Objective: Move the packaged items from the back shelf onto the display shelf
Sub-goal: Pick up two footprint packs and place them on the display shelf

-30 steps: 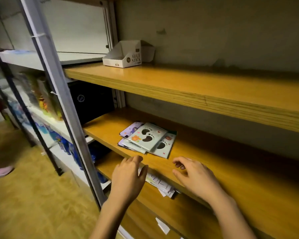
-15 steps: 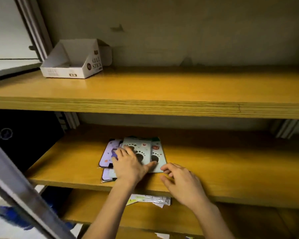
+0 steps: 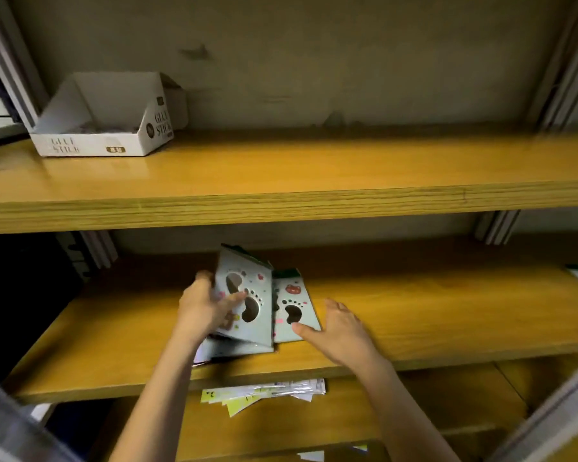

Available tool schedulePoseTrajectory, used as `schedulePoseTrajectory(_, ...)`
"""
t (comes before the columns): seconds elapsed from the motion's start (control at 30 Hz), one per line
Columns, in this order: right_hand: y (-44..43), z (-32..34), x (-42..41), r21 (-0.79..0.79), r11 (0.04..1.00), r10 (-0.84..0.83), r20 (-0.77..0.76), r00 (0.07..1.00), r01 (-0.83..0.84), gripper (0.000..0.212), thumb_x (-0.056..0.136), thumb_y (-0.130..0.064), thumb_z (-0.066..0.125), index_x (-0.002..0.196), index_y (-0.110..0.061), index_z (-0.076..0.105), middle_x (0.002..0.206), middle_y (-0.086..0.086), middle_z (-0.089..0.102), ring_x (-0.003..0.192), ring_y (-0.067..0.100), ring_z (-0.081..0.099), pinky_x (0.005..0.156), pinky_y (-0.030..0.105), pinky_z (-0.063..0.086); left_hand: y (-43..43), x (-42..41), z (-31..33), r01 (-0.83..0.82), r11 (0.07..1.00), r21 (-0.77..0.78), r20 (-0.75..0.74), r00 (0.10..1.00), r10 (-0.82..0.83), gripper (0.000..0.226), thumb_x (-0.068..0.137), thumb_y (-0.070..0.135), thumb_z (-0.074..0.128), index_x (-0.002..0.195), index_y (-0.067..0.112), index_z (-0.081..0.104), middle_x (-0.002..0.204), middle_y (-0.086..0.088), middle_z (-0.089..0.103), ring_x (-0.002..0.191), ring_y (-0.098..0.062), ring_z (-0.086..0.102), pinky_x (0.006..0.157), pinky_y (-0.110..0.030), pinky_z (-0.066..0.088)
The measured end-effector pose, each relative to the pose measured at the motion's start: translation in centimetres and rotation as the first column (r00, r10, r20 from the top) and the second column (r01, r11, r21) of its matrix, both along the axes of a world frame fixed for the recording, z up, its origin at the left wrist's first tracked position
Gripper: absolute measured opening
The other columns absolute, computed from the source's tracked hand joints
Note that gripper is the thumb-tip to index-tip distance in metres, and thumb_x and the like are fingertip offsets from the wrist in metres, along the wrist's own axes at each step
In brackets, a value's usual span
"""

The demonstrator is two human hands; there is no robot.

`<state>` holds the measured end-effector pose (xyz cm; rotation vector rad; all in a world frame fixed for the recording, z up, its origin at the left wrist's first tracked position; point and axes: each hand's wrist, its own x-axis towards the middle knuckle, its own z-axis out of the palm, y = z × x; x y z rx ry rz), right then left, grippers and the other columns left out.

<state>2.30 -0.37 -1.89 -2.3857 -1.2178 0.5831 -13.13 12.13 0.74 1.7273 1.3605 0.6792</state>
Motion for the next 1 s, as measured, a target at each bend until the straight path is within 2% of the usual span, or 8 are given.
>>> schedulePoseTrajectory(0.07,1.1,-0.3,-0.5,-0.035,0.999,-0.028,-0.006,1.000,0.028,0.097,0.074,-0.070,0.051,0.145,-0.011,0.021,0.153,0.009,0.026,0.140,0.030,0.024,0.113,0.040,0.025,0.1,-2.0,-0.1,-0.024,0.998,-0.061,0.222,0.974,0.037,0.041,0.075,0.018,0.073,0.101,0.008,0.044,0.079,-0.012,0.058,0.053,-0.022,0.053,0.039,-0.027,0.044)
schedulePoseTrajectory(0.17,2.8,-0.6,-2.0,-0.094,0.995,-0.022,0.081,0.997,0.030,0.106,0.071,-0.077,0.044,0.145,-0.005,0.020,0.150,0.013,0.028,0.135,0.034,0.025,0.109,0.042,0.028,-0.2,-5.0,-0.6,-0.078,0.997,-0.029,0.331,0.940,0.083,0.040,0.076,0.017,0.071,0.104,0.010,0.044,0.079,-0.011,0.057,0.052,-0.018,0.053,0.036,-0.020,0.043)
schedulePoseTrajectory(0.3,4.6,-0.7,-3.5,-0.164,0.984,-0.039,0.168,0.985,0.067,0.117,0.066,-0.083,0.040,0.146,-0.003,0.013,0.150,0.015,0.024,0.134,0.035,0.024,0.106,0.045,0.029,-0.4,-8.1,-1.0,-0.127,0.992,-0.010,0.368,0.922,0.122,0.036,0.078,0.016,0.070,0.103,0.011,0.043,0.073,-0.013,0.052,0.051,-0.018,0.048,0.038,-0.023,0.041)
schedulePoseTrajectory(0.57,6.7,-0.6,-2.8,-0.148,0.982,-0.130,-0.107,0.986,0.113,0.125,0.053,-0.072,0.069,0.144,-0.003,0.018,0.151,0.017,0.024,0.137,0.035,0.026,0.112,0.043,0.027,-1.2,-9.5,-1.1,-0.221,0.971,0.097,0.349,0.921,0.175,0.037,0.078,0.019,0.069,0.104,0.011,0.044,0.080,-0.010,0.055,0.058,-0.018,0.054,0.033,-0.016,0.045)
schedulePoseTrajectory(0.67,6.8,-0.8,-2.3,-0.026,0.983,-0.178,-0.319,0.931,0.180,0.100,0.069,-0.056,0.070,0.142,-0.003,0.025,0.148,0.014,0.034,0.131,0.030,0.039,0.105,0.039,0.039,-1.6,-9.5,-1.1,-0.210,0.973,0.091,0.368,0.915,0.164,0.037,0.078,0.017,0.069,0.105,0.009,0.044,0.077,-0.009,0.054,0.056,-0.018,0.053,0.033,-0.016,0.045)
schedulePoseTrajectory(0.73,6.3,-1.0,-1.9,0.105,0.955,-0.201,-0.456,0.867,0.277,0.065,0.086,-0.038,0.060,0.136,-0.006,0.034,0.142,0.012,0.042,0.125,0.028,0.046,0.099,0.035,0.042,-1.7,-9.5,-0.9,-0.196,0.977,0.088,0.374,0.915,0.150,0.038,0.078,0.018,0.069,0.106,0.007,0.044,0.074,-0.011,0.054,0.053,-0.019,0.052,0.033,-0.016,0.044)
schedulePoseTrajectory(0.83,4.7,-0.7,-1.3,0.204,0.903,-0.189,-0.599,0.778,0.377,0.040,0.096,-0.024,0.045,0.133,-0.010,0.039,0.136,0.011,0.047,0.114,0.023,0.052,0.082,0.027,0.045,-2.0,-8.7,-0.6,-0.164,0.984,0.074,0.397,0.910,0.122,0.039,0.078,0.019,0.068,0.106,0.007,0.045,0.076,-0.011,0.054,0.054,-0.019,0.051,0.032,-0.016,0.043)
schedulePoseTrajectory(1.0,0.7,0.4,1.1,0.345,0.775,-0.249,-0.604,0.757,0.530,0.025,0.096,-0.025,0.043,0.118,-0.013,0.045,0.104,0.004,0.058,0.075,0.009,0.057,0.056,0.020,0.047,-2.9,-5.4,-0.1,-0.031,0.999,0.028,0.440,0.898,0.016,0.041,0.077,0.021,0.069,0.108,0.008,0.045,0.089,-0.016,0.058,0.064,-0.021,0.057,0.042,-0.025,0.048)
